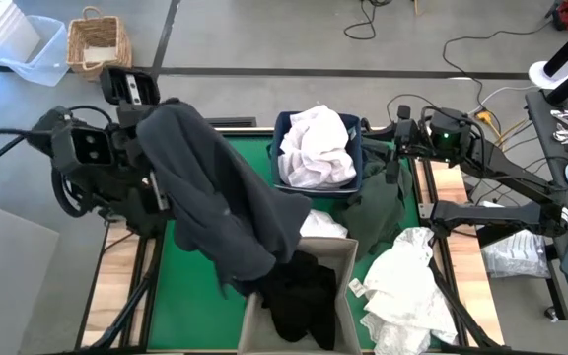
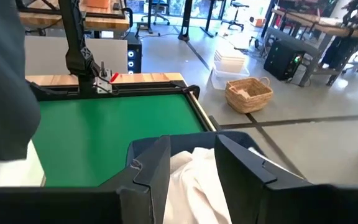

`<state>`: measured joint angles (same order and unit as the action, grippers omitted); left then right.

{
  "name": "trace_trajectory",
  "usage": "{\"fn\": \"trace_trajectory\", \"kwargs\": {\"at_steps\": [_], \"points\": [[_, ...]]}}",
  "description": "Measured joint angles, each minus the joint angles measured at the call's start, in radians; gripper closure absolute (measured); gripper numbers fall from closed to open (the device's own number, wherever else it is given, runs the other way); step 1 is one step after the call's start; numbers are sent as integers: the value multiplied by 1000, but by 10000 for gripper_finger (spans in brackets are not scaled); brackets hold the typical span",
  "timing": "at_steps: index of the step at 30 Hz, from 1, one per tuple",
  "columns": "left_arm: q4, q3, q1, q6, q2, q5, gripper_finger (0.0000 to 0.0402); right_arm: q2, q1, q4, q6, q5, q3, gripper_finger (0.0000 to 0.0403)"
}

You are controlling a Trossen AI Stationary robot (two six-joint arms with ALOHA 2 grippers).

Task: Sort clothes
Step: Put the blue pants into the white laundry bin

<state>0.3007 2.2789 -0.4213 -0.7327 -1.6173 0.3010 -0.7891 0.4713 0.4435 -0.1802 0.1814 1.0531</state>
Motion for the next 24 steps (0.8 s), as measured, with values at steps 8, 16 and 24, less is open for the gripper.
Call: {"fn": "trace_trajectory", "kwargs": {"at_steps": [8,16,24], "points": [[76,0,0,161,1,-25,401,1,0,44,31,0,0,275],[180,1,0,240,-58,-25,401,1,0,51,40,0,0,284],[285,3,0,245,-128,-23,401,2,0,53,48,1,0,294]]}}
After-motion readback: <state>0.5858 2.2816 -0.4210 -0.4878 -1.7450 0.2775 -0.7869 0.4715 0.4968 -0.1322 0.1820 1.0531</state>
